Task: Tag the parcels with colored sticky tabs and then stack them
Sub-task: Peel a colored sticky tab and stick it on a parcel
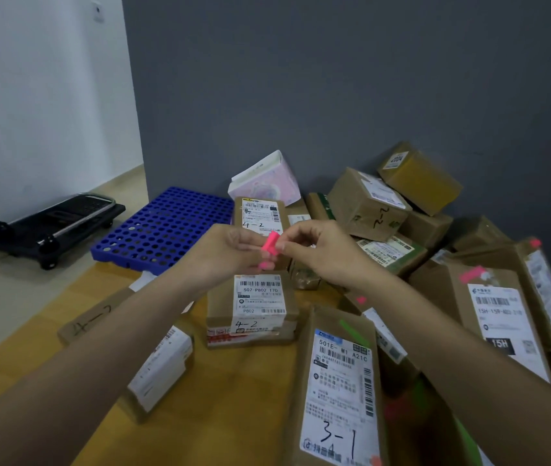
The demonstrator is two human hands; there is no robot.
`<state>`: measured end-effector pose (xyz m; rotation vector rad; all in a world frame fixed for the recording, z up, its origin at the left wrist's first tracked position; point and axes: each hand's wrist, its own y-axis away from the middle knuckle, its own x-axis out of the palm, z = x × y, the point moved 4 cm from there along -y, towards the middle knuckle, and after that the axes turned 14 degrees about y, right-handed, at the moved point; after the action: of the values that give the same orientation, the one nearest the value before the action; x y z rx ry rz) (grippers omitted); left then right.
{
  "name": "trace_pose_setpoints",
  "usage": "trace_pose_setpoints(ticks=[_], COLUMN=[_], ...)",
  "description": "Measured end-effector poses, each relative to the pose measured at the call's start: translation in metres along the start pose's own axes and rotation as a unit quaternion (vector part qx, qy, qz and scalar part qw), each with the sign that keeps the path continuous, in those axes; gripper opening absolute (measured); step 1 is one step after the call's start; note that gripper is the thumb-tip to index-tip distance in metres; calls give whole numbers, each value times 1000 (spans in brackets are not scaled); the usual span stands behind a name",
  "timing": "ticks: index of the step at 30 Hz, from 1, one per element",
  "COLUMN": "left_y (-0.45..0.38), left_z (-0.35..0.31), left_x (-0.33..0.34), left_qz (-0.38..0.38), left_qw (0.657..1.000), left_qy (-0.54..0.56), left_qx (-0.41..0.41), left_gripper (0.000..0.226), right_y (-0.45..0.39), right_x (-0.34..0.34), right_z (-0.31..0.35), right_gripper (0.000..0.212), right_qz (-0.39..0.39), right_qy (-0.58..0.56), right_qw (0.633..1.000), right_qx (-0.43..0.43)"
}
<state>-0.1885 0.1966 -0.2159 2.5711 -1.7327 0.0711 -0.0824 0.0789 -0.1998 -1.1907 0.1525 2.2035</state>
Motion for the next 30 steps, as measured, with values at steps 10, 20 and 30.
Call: trace_pose_setpoints(ticks=[10, 20, 30], left_y=[3, 0, -2], left_z=[26, 43, 49], left_x=[-67, -72, -73], left_qz=[-136, -155, -150], left_qw=[978, 979, 979], left_qy=[-150, -87, -99], left_qx=[-47, -103, -96], left_gripper=[10, 12, 12], right_y=[-14, -14, -20], right_x=[36, 92, 92], right_z=[11, 17, 0], right_gripper=[6, 9, 36], right_qz=[-66, 74, 106], right_qy=[103, 228, 67], right_qw=[988, 946, 986], right_qx=[-94, -217, -109])
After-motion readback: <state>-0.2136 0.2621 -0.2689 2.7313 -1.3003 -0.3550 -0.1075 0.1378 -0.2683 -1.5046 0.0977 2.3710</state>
